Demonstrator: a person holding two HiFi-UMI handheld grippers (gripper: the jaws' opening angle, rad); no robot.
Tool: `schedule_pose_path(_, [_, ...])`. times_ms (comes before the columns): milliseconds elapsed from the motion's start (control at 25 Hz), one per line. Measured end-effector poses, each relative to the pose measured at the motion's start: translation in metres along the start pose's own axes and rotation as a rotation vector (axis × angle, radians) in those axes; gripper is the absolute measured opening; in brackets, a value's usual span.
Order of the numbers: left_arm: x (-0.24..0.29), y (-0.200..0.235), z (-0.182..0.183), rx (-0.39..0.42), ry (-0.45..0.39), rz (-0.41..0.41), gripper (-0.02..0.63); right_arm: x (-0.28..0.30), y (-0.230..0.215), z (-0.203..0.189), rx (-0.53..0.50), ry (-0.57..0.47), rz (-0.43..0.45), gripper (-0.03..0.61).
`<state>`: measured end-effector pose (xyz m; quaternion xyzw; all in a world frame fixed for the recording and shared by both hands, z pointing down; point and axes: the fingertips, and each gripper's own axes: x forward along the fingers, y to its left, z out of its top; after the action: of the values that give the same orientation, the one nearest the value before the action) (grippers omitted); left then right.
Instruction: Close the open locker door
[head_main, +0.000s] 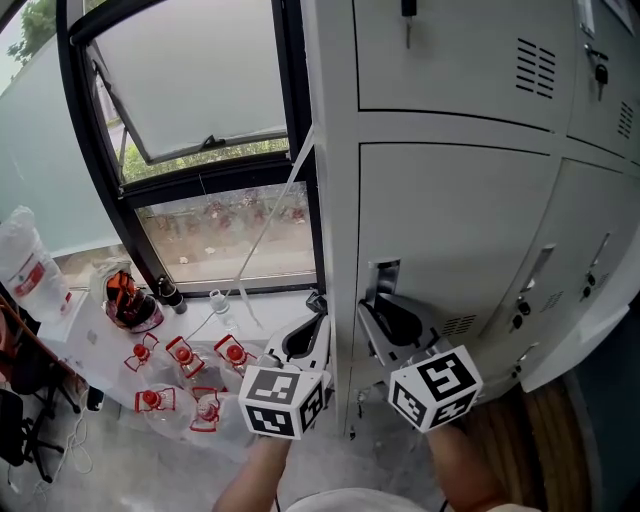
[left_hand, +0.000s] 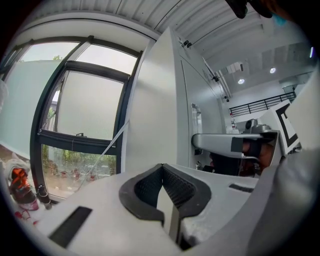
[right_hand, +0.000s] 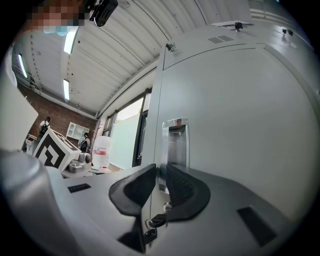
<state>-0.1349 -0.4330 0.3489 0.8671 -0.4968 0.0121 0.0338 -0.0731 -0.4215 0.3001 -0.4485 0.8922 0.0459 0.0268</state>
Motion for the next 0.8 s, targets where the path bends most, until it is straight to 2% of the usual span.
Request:
schedule_pose_path(480, [-0.017, -0.012, 0.001, -0.005, 0.017, 0.026, 0.008, -0.017, -0.001, -0.003, 0.056, 0.020, 0.014, 0.060])
schedule_pose_path(800, [-0.035, -0.041, -0.001, -0.012, 0.025, 0.043, 0.008, -0.050, 0.004, -0.002, 0.051, 0.037, 0.024, 0.060])
